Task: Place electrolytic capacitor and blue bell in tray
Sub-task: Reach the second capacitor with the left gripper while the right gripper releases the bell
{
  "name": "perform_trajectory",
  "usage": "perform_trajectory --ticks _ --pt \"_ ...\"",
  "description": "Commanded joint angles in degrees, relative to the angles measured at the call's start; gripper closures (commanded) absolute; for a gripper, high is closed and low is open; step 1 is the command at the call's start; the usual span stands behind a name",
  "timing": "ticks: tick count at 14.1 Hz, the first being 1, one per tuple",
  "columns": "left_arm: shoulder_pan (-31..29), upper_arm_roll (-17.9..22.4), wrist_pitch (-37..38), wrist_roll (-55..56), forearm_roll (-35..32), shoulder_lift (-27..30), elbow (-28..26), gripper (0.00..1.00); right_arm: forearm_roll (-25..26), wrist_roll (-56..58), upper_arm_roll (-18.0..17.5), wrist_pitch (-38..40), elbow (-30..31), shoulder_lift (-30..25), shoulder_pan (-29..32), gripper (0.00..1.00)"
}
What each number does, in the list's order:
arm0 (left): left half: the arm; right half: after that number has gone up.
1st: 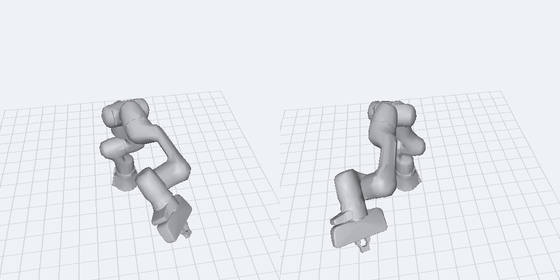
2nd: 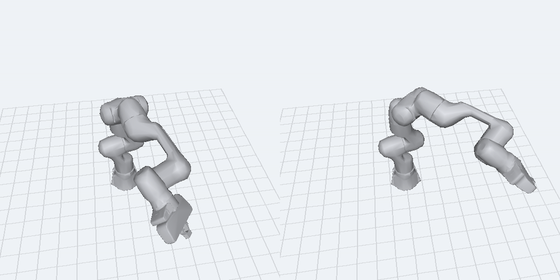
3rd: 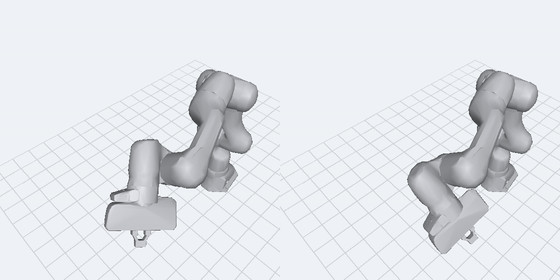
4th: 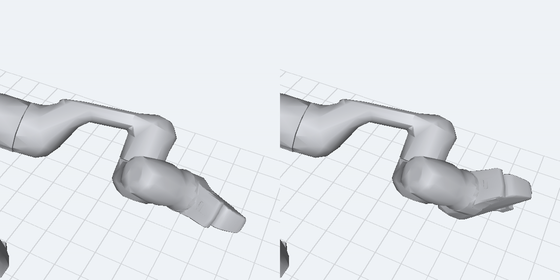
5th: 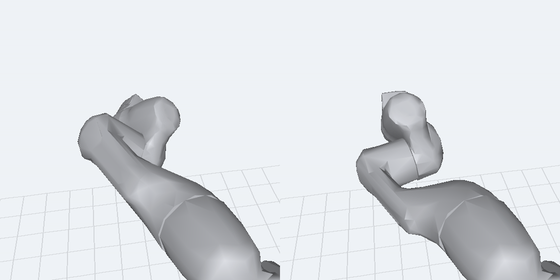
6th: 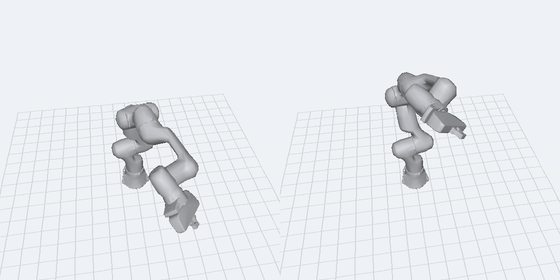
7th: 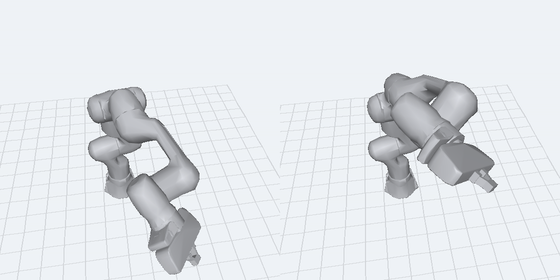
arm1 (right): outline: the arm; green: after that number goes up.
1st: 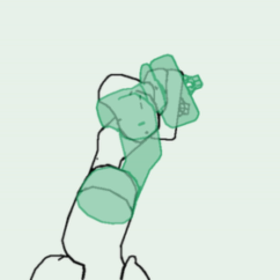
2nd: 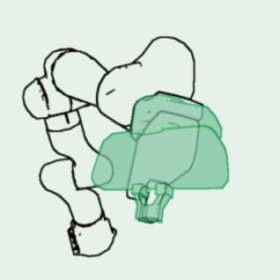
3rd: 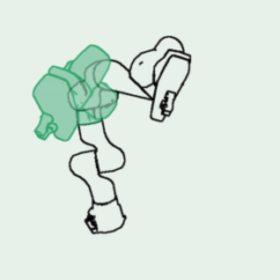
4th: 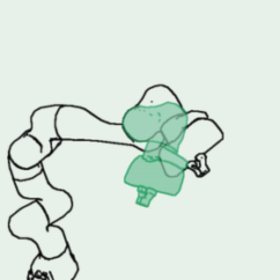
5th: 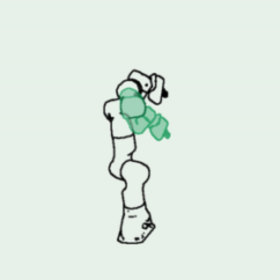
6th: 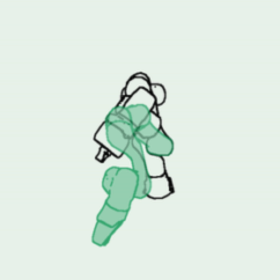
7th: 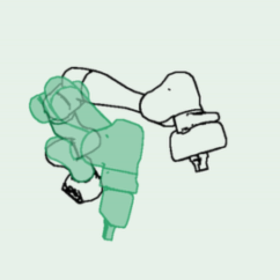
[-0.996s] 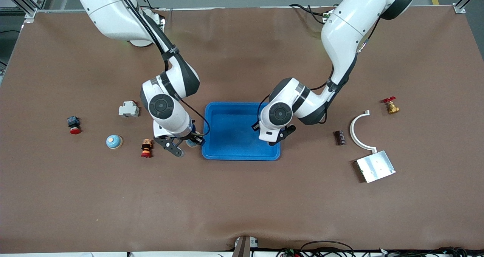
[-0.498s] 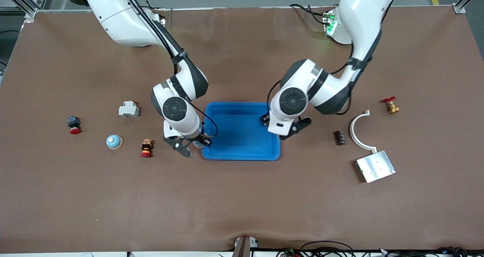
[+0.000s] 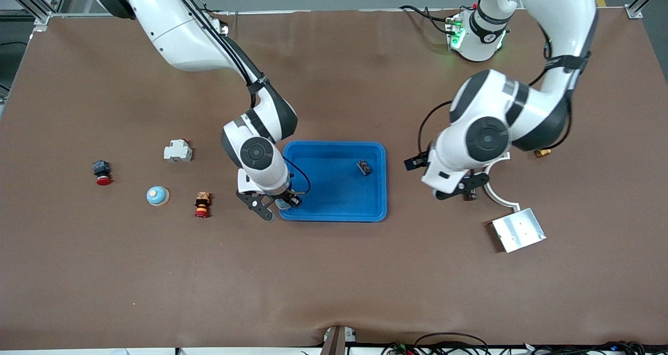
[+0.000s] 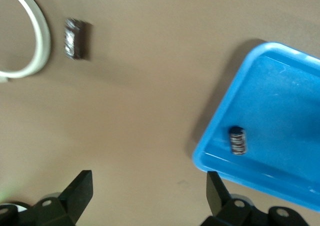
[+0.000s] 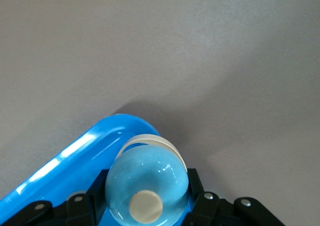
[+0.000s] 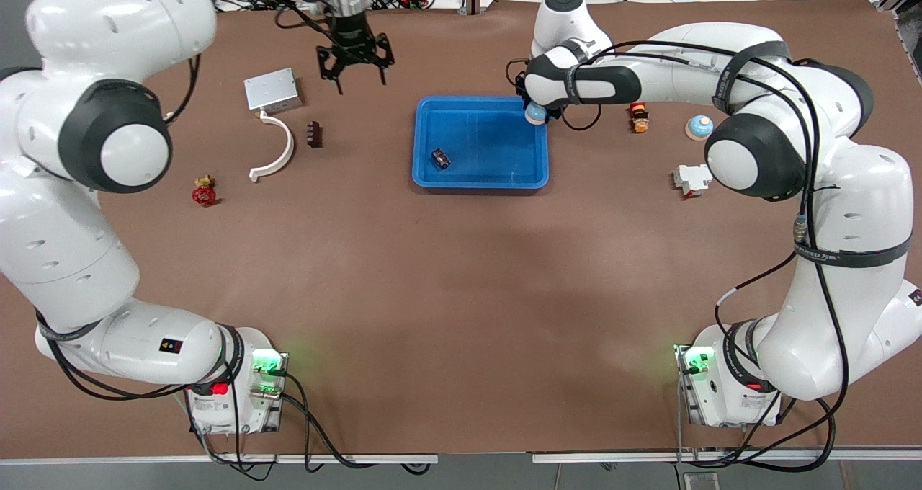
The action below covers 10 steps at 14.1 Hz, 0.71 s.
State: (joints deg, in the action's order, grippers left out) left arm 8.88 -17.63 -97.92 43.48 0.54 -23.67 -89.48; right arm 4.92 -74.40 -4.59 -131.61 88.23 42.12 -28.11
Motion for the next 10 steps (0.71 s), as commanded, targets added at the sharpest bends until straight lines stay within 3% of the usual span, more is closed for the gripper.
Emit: perform_trajectory --ticks 1,5,10 --pt "-4.29 -0.3 0.37 -7.94 -1.07 6.87 -6.48 0.0 2.02 -2.86 0.72 3.1 -4.82 2.7 -1.5 1.0" --pt "-11.23 -0.39 -0.86 -20.26 -4.12 8.64 -9.74 0.0 3.6 -7.07 1.16 4.87 -5.7 3.76 -3.87 1.0" --pt "-13.8 -0.3 -17.01 -21.69 -7.91 6.28 -16.76 0.0 3.52 -8.48 1.07 4.52 -5.7 4.38 -4.4 1.0"
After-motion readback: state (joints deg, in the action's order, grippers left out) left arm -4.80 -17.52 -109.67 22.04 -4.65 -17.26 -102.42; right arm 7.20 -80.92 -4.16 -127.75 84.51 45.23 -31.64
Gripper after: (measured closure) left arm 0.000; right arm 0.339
